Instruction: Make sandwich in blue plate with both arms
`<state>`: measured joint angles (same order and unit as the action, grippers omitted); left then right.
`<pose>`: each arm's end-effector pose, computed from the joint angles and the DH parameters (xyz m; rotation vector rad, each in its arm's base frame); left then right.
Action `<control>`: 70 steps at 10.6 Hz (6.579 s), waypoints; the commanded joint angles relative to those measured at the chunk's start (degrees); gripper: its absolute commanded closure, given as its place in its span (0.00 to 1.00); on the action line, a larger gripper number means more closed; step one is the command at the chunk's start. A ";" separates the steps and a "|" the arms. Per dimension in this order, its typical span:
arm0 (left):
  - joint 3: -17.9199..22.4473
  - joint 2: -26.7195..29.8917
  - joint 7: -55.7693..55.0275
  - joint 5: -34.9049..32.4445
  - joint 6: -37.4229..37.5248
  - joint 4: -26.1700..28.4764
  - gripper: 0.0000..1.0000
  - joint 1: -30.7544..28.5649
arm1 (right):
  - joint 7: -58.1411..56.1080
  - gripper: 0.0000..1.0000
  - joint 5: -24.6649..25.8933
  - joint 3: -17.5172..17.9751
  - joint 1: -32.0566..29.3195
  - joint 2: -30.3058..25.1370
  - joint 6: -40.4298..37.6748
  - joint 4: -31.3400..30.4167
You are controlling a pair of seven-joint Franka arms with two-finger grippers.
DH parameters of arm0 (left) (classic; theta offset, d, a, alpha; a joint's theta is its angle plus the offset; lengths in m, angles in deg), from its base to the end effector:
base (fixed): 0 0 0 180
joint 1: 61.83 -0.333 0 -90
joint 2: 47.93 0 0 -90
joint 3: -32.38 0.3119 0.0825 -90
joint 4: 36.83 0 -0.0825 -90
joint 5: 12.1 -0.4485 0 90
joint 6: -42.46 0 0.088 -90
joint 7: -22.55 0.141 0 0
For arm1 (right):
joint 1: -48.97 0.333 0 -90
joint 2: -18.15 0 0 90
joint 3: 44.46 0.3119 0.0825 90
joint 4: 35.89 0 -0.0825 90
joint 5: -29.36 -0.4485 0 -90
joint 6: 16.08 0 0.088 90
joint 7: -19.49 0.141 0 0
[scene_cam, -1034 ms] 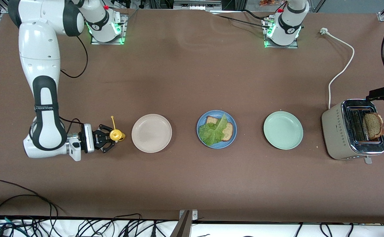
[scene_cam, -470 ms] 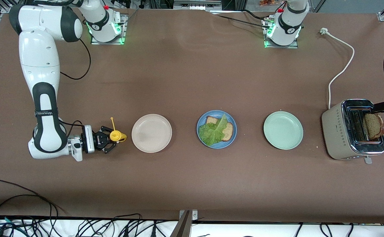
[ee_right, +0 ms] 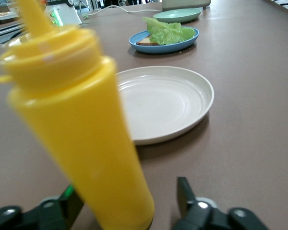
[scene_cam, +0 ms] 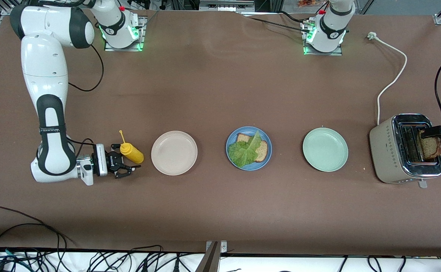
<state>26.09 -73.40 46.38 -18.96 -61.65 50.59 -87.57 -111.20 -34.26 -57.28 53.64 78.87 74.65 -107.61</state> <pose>0.6713 0.2596 0.3297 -3.1207 0.1677 0.2565 0.7281 0.0513 0.0539 -1.4018 -1.6627 -0.6618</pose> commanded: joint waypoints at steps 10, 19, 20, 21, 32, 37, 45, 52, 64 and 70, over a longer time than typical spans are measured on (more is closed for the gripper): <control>-0.75 -3.98 -1.42 1.59 2.24 -5.95 1.00 -1.68 | 28.06 0.00 20.88 -5.91 -0.01 -19.82 -2.84 -4.38; -9.41 2.44 -1.51 -1.93 19.72 -12.80 1.00 1.13 | 95.87 0.00 52.50 9.36 2.28 -45.93 4.72 -17.48; -13.63 2.88 -2.03 -2.01 20.52 -12.80 1.00 1.13 | 105.89 0.00 54.46 11.39 2.28 -49.00 4.80 -19.23; -17.23 2.97 -2.03 -1.75 20.88 -12.80 1.00 1.13 | 114.35 0.00 55.17 12.37 2.28 -52.25 6.28 -21.42; -22.72 -18.72 -5.90 35.64 13.59 -12.54 1.00 15.97 | 116.46 0.00 61.33 9.30 -0.53 -57.03 12.59 -24.24; -22.54 -26.19 -4.50 41.14 2.17 -12.54 1.00 19.76 | 125.15 0.00 61.68 10.09 -0.10 -59.76 9.74 -23.12; -22.37 -30.52 -4.06 41.06 -5.57 -12.19 0.73 21.60 | 129.81 0.00 64.41 10.18 0.78 -59.05 7.35 -22.50; -22.11 -28.68 2.00 32.90 -5.58 -12.54 0.00 16.96 | 129.46 0.00 63.88 9.48 0.52 -57.56 7.09 -20.39; -21.49 -4.26 -2.01 2.76 13.48 -11.66 0.00 12.03 | 129.55 0.00 63.71 8.77 -0.63 -57.64 7.00 -19.95; -22.19 13.04 -15.12 -1.75 24.47 -6.40 0.00 12.03 | 129.46 0.00 63.79 8.51 -0.63 -57.73 6.21 -19.86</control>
<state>3.85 -67.91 34.16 -19.35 -39.52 38.68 -75.26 17.53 28.89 -48.64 53.06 20.75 82.19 -128.99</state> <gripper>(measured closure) 0.000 0.000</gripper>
